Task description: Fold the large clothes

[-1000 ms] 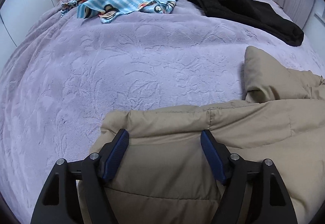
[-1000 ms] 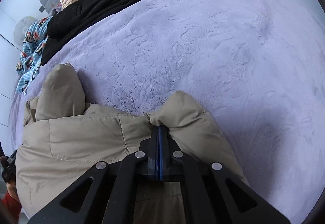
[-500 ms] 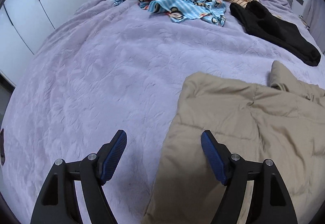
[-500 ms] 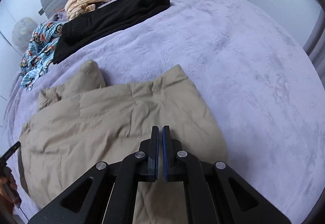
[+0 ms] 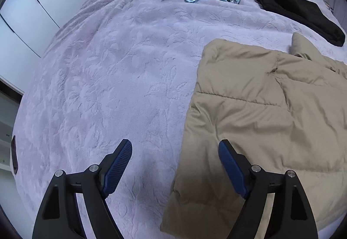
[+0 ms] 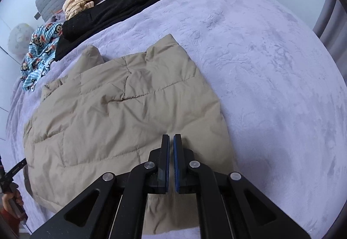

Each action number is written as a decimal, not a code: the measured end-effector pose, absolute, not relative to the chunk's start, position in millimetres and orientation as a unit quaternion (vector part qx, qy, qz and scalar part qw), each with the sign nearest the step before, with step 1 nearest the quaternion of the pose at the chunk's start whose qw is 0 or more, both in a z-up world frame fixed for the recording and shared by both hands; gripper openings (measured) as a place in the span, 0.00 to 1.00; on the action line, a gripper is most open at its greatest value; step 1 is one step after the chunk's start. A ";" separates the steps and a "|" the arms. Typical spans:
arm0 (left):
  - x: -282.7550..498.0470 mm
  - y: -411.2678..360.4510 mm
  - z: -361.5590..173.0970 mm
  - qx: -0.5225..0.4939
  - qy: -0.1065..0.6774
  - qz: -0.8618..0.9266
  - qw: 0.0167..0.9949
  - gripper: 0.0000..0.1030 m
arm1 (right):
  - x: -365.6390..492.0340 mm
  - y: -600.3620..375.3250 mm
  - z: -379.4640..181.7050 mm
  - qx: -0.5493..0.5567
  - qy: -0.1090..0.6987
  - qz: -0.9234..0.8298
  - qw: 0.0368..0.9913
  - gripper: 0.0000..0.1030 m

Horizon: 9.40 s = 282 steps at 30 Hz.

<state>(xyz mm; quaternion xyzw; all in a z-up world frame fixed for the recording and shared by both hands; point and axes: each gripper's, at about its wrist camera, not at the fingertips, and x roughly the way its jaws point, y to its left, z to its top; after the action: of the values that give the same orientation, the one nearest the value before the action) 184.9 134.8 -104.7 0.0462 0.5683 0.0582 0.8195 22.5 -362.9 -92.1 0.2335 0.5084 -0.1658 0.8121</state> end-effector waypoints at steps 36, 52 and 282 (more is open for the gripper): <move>63.2 124.5 -124.7 -0.162 0.614 -0.082 0.768 1.00 | -81.6 -318.8 -155.3 0.474 0.474 -0.069 0.739 0.89; 94.2 126.6 -167.3 -0.344 0.577 -0.139 0.728 1.00 | -58.3 -328.2 -202.3 0.625 0.399 -0.019 0.671 1.00; 91.5 -98.6 -43.1 0.041 0.540 -0.317 0.778 0.57 | -195.7 -181.4 -28.1 0.292 0.431 -0.131 0.844 0.11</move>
<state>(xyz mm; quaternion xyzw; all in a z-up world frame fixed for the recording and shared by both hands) 91.5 -98.6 -43.1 0.0415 0.5403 -0.3168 0.7784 -195.7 -181.4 -28.1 0.2920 0.4309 -0.1308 0.8438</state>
